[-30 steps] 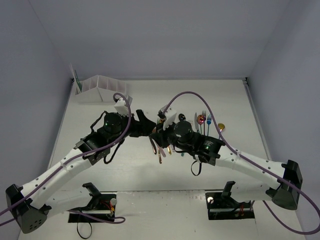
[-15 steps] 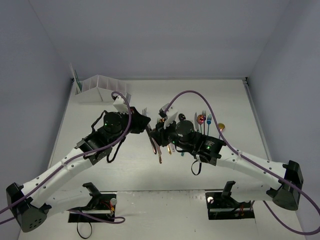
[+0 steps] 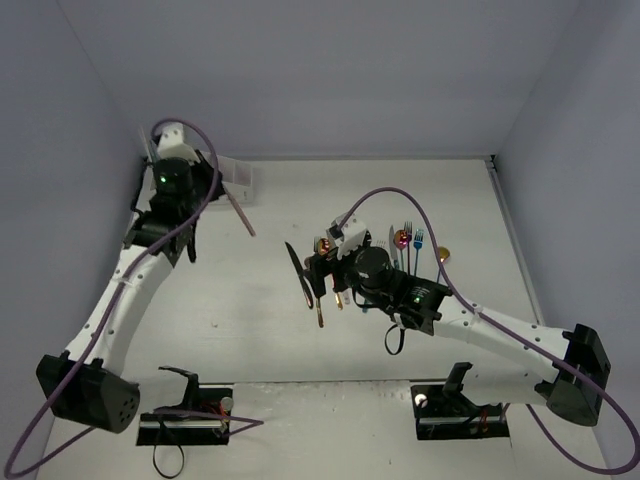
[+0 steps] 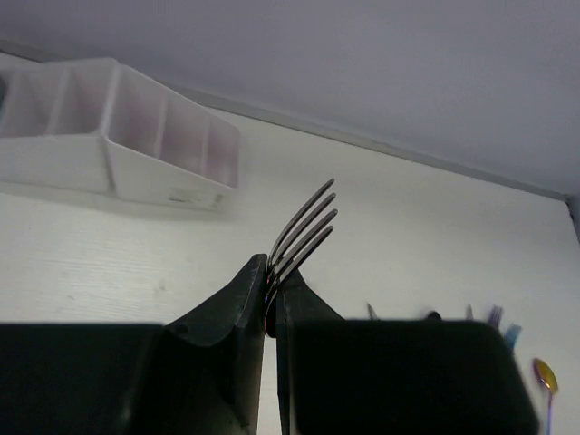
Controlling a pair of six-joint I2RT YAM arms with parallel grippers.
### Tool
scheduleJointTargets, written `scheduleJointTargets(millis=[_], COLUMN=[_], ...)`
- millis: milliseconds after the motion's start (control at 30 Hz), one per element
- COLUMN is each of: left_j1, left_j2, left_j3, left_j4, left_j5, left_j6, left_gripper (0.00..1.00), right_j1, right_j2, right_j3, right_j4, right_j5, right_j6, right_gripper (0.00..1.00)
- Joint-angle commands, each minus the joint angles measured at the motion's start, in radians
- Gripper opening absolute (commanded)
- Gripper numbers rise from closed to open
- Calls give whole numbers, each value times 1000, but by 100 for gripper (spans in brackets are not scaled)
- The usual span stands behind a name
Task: Sort the eating utensils into containers
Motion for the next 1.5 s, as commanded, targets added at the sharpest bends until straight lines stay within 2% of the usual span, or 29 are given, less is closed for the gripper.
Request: scheduleJointTargets(millis=[0,200,433,600,800,933,1200,1300,1400,1467], left_j1=[183,339,411,426,426,422,415,415,417,417], left_j2=[128,410,687,851,928,944,940,925,896,865], left_j3=[219,484,825,980,980,878,791,751,711,688], left_j4=[83,147,170,151,170,265,278,285,285,291], left_j5=[109,127,115,93,109,127,166,166,172,167], left_j6=[122,198,280,342,366,369,384,394,390,385], left_gripper=[0,0,0,0,0,0,0,2,14,18], right_j1=[-18,-41,-68,-86,-104,-120,-129,-131,-132,-132], right_j2=[-36,-21,31,42,58,57,61,68,71,64], right_j3=[-31,-55,-73,-89,-107,-120,-135,-142,-149,-156], right_j4=[72,71,71,73,72,71,70,68,63,59], right_j5=[54,23,-20,-54,-80,-93,-69,-55,-57,-54], right_j6=[-3,-7,1,19,27,38,59,78,90,92], right_gripper=[84,84,85,85,85,85,84,84,84,84])
